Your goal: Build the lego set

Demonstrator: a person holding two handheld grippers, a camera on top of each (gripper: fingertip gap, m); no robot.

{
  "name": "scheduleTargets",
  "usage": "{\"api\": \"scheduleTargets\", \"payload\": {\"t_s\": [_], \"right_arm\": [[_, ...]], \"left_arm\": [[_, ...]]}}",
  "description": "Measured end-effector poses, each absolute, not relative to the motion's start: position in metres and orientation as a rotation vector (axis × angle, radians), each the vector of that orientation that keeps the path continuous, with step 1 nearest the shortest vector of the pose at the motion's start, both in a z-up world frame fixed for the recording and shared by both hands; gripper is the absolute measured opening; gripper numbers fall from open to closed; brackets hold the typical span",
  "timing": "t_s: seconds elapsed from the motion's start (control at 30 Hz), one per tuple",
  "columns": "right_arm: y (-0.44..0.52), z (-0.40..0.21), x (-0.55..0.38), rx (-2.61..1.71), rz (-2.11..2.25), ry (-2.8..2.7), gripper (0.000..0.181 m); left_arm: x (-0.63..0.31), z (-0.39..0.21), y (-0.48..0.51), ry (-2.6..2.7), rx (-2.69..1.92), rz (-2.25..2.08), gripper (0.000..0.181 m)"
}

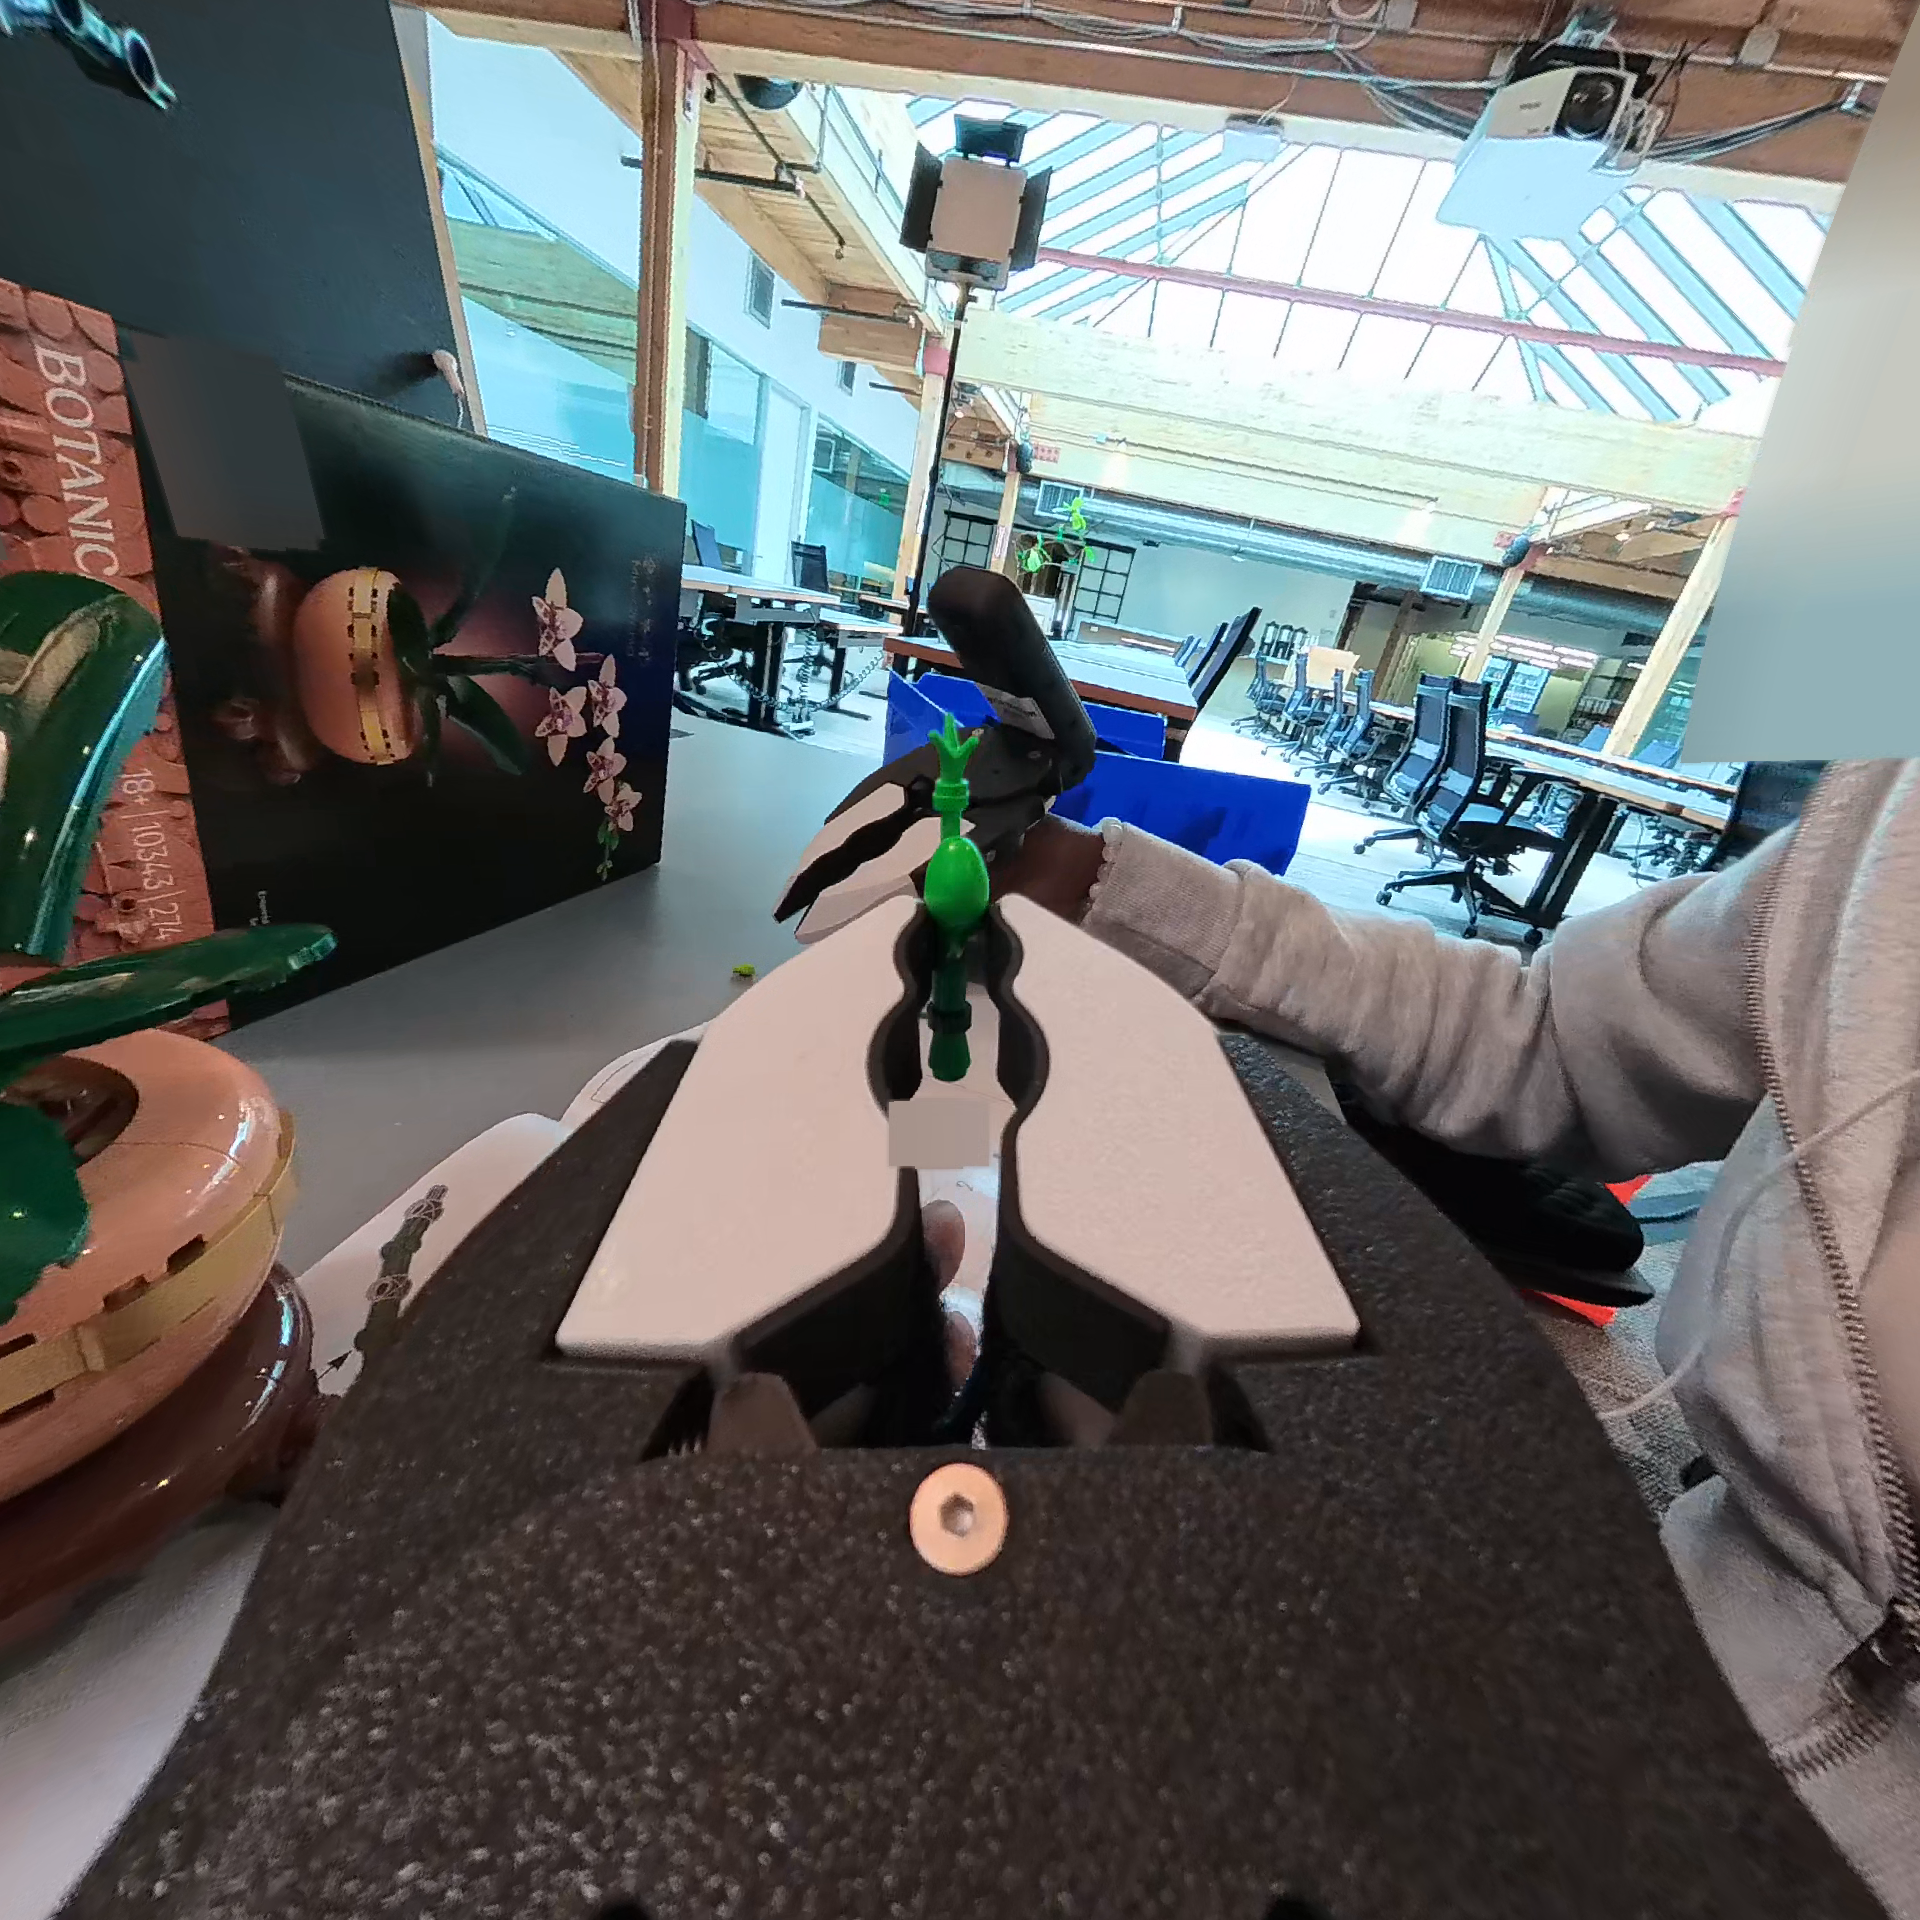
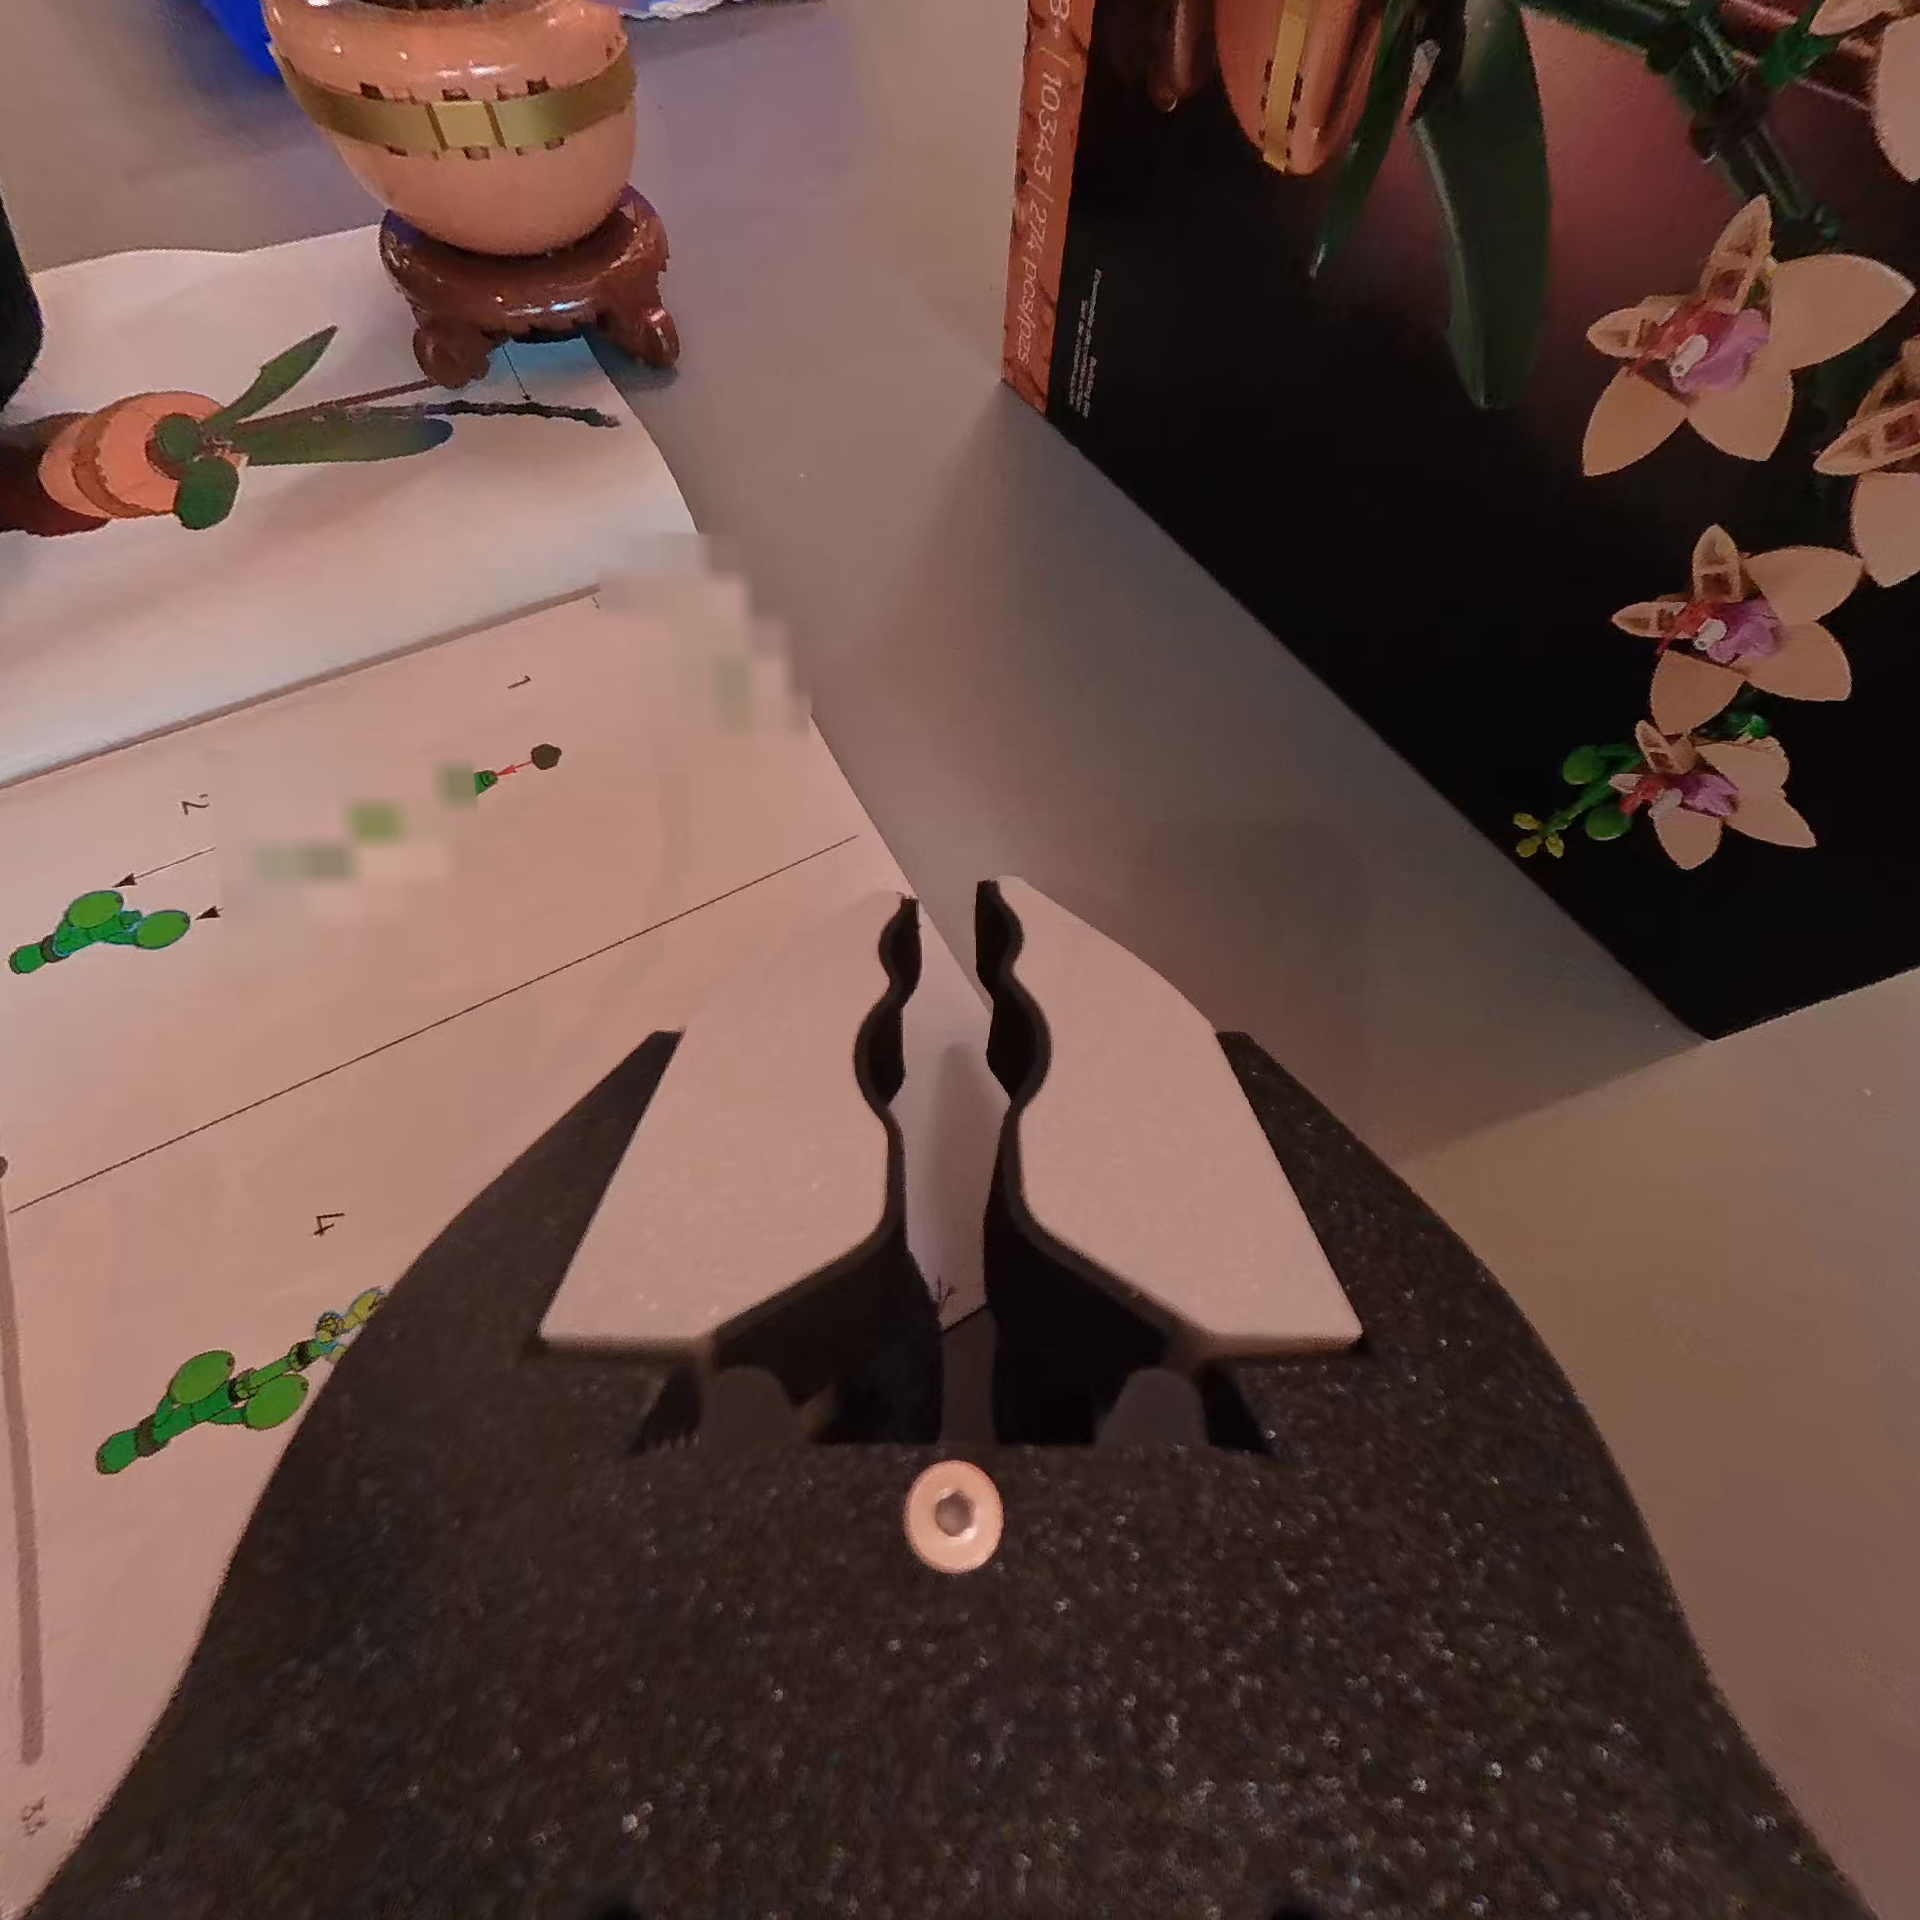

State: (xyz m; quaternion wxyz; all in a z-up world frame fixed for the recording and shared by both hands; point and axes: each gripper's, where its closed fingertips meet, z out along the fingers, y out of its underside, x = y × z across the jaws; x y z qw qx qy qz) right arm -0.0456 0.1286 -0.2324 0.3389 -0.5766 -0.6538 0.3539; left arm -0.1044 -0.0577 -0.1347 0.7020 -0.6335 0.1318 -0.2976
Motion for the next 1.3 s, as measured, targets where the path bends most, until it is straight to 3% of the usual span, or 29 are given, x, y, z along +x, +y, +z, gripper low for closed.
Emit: {"api": "scheduleTargets", "payload": {"t_s": [0.83,1.07,1.3], "right_arm": [[0.140,-0.258,-0.054,-1.763,0.805,-1.873,0.008],[0.142,-0.259,-0.056,-1.905,0.558,-2.120,0.005],[0.138,-0.258,-0.061,-1.421,0.295,-2.521,0.002]], "left_arm": [[-0.098,-0.144,-0.053,0.339,-1.469,-0.606,0.008],[-0.098,-0.145,-0.053,0.344,-1.477,-0.590,0.008],[-0.096,-0.146,-0.054,0.359,-1.483,-0.586,0.009]]}}
